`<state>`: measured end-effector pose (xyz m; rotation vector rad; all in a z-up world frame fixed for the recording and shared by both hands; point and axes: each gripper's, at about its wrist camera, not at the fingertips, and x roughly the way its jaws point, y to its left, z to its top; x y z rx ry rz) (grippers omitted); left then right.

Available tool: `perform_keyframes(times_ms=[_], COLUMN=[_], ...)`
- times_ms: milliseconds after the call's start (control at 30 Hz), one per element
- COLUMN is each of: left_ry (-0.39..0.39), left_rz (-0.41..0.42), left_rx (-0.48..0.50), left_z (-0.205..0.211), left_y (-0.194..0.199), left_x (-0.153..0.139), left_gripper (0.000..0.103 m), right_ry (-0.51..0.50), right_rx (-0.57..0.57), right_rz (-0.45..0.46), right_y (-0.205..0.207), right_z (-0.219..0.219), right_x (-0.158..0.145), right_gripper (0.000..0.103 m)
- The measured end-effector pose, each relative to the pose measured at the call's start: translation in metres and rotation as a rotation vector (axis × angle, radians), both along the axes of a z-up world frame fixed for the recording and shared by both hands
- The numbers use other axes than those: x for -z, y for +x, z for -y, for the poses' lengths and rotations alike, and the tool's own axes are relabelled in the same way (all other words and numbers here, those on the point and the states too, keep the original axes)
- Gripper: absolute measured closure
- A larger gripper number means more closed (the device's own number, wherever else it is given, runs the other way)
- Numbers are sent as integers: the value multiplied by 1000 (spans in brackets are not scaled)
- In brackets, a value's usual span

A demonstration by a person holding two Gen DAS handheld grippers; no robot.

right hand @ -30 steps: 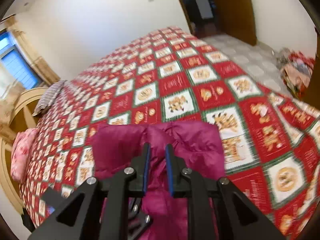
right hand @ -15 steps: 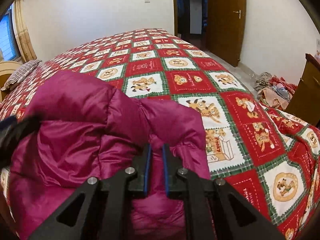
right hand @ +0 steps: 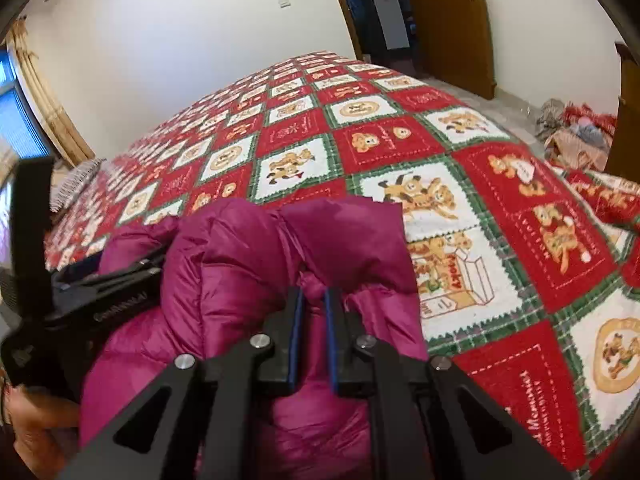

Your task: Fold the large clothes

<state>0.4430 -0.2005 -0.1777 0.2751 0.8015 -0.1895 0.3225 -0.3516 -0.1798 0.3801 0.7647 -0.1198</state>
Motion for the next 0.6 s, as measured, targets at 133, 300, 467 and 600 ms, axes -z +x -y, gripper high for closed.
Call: perform_keyframes(times_ms=[133,300,467,600], left_ry=[-6,-3,-9,-16], left_rz=[-3,6,4,0], left_rx=[2,3,4,4], left_z=[1,2,0,0], left_y=[3,3,3,4], left_x=[6,8,8,8], left_gripper=[4,4,4,4], right_ry=[19,-50,-158,-138], right_rx=[0,27,-18,-46], right_rz=[4,28,187,82], right_y=[0,-6,-29,-8], right_z=[2,-5,-27,-26], right_x=[1,-9,-29,-17], right_gripper=[92,86,84,85])
